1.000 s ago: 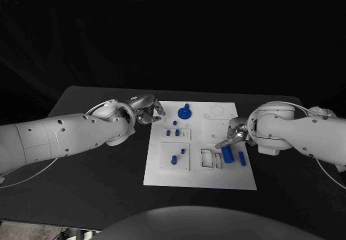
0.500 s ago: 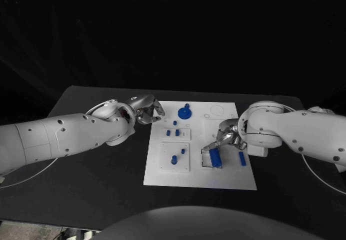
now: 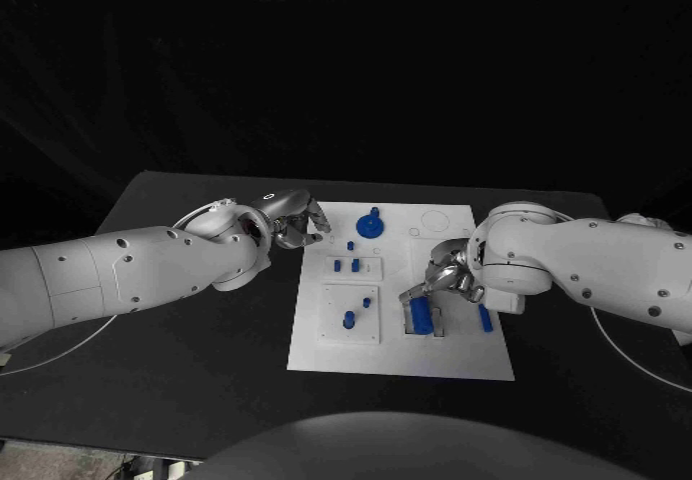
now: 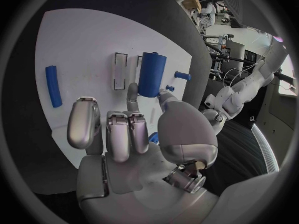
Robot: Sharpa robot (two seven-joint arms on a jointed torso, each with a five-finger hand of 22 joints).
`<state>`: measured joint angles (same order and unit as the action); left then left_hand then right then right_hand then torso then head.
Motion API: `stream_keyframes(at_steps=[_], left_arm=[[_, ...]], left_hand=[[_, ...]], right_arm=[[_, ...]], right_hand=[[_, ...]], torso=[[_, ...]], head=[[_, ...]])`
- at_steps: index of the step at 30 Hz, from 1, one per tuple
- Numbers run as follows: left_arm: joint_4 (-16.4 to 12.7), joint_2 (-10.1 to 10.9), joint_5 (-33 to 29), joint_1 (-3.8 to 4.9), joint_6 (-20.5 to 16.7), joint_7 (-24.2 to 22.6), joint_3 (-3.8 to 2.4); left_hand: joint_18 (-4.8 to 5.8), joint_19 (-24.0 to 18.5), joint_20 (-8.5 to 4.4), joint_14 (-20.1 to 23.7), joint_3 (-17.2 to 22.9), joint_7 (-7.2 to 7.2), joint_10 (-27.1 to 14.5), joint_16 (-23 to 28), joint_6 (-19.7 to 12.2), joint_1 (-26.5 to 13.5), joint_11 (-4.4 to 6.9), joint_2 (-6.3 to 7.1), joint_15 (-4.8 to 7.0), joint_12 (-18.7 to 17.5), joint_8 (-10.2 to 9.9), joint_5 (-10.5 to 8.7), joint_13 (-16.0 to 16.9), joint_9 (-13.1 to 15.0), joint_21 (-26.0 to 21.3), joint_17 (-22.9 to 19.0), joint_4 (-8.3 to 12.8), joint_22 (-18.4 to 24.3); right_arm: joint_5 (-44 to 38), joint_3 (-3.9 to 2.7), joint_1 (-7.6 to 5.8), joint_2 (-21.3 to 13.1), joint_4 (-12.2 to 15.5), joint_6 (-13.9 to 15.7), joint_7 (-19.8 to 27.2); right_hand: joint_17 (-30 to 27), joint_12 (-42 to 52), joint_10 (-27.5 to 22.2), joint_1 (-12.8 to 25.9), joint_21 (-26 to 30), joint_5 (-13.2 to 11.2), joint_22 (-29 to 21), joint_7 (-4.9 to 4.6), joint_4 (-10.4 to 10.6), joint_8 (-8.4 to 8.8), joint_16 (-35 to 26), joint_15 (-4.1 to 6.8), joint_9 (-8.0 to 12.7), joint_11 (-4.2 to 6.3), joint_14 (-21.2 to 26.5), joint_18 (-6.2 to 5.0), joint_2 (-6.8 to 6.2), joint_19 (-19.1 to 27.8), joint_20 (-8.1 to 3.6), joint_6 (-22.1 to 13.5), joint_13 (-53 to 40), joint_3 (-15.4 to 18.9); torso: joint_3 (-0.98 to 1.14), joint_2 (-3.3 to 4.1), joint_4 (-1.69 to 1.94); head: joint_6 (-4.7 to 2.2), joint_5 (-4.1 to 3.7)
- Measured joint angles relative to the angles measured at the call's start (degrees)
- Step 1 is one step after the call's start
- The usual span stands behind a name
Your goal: Assemble the parts on the task board
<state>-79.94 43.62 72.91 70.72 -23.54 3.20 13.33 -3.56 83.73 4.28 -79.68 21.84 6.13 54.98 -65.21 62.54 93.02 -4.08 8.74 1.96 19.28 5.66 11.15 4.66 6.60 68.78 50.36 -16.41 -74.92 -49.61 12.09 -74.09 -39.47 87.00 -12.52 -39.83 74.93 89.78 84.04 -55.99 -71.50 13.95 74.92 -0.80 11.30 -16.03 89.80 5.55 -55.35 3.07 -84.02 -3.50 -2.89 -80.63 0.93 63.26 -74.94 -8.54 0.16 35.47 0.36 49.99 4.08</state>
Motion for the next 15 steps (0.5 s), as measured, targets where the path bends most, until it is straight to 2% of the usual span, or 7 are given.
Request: stream_keyframes(at_steps=[5, 8, 10, 15], left_arm=[[0.0, -0.1, 0.0, 0.0, 0.2, 0.1, 0.0], [0.0, -0.1, 0.0, 0.0, 0.3, 0.2, 0.0], [0.0, -0.1, 0.0, 0.0, 0.4, 0.2, 0.0], [0.0, 0.0, 0.0, 0.0, 0.6, 0.4, 0.0]], left_hand=[[0.0, 0.0, 0.0, 0.0, 0.0, 0.0, 0.0, 0.0, 0.0, 0.0, 0.0, 0.0, 0.0, 0.0, 0.0, 0.0, 0.0, 0.0, 0.0, 0.0, 0.0, 0.0], [0.0, 0.0, 0.0, 0.0, 0.2, 0.0, 0.0, 0.0, 0.0, 0.0, 0.0, 0.0, 0.0, 0.0, 0.0, 0.0, 0.0, 0.0, -0.2, -0.2, -0.2, 0.0], [0.0, 0.0, 0.0, 0.0, 0.2, 0.0, 0.0, 0.0, 0.0, 0.0, 0.0, 0.0, 0.0, 0.0, 0.0, 0.0, 0.0, 0.0, -0.2, -0.3, -0.2, 0.0], [0.0, 0.0, 0.0, 0.2, 0.2, 0.0, 0.0, 0.0, 0.0, 0.0, 0.0, 0.0, -0.21, 0.0, 0.0, 0.0, 0.0, 0.0, -0.4, -0.4, -0.2, 0.0]], right_arm=[[0.0, 0.0, 0.02, 0.1, -0.2, 0.0, -0.1], [-0.1, 0.0, 0.08, 0.2, -0.2, -0.1, -0.2], [-0.2, 0.0, 0.16, 0.2, -0.2, -0.1, -0.2], [-0.5, 0.01, 0.29, 0.1, -0.2, -0.2, -0.3]], right_hand=[[0.0, 0.0, 0.0, 0.7, 0.3, -3.5, 0.0, -0.13, 0.4, 0.86, 0.0, 0.0, -0.3, 0.0, 0.0, 0.0, 0.7, 0.2, 0.21, -0.1, 0.0, 0.4], [0.0, 0.0, 0.0, 1.0, 0.3, -4.8, 0.0, -0.19, 0.7, 1.28, 0.0, 0.0, -0.3, -0.02, 0.0, 0.0, 0.91, 0.2, 0.21, -0.2, 0.0, 0.7], [0.0, 0.0, -0.1, 1.7, 0.3, -5.7, 0.0, -0.4, 1.0, 1.54, 0.0, 0.0, -0.4, -0.36, 0.0, 0.0, 0.82, 0.2, 0.2, -0.4, 0.0, 1.0], [0.0, 0.0, 0.0, 2.9, 0.3, -8.2, 0.0, -0.43, 1.9, 2.21, 0.0, 0.0, -0.6, -0.38, 0.0, 0.0, 0.44, 0.2, 0.22, -0.5, 0.0, 1.9]], torso=[[0.0, 0.0, -0.02], [0.01, 0.0, -0.01], [0.02, 0.0, -0.01], [0.02, 0.0, 0.0]], head=[[0.0, 0.01], [0.0, 0.08], [0.0, 0.12], [0.0, 0.24]])
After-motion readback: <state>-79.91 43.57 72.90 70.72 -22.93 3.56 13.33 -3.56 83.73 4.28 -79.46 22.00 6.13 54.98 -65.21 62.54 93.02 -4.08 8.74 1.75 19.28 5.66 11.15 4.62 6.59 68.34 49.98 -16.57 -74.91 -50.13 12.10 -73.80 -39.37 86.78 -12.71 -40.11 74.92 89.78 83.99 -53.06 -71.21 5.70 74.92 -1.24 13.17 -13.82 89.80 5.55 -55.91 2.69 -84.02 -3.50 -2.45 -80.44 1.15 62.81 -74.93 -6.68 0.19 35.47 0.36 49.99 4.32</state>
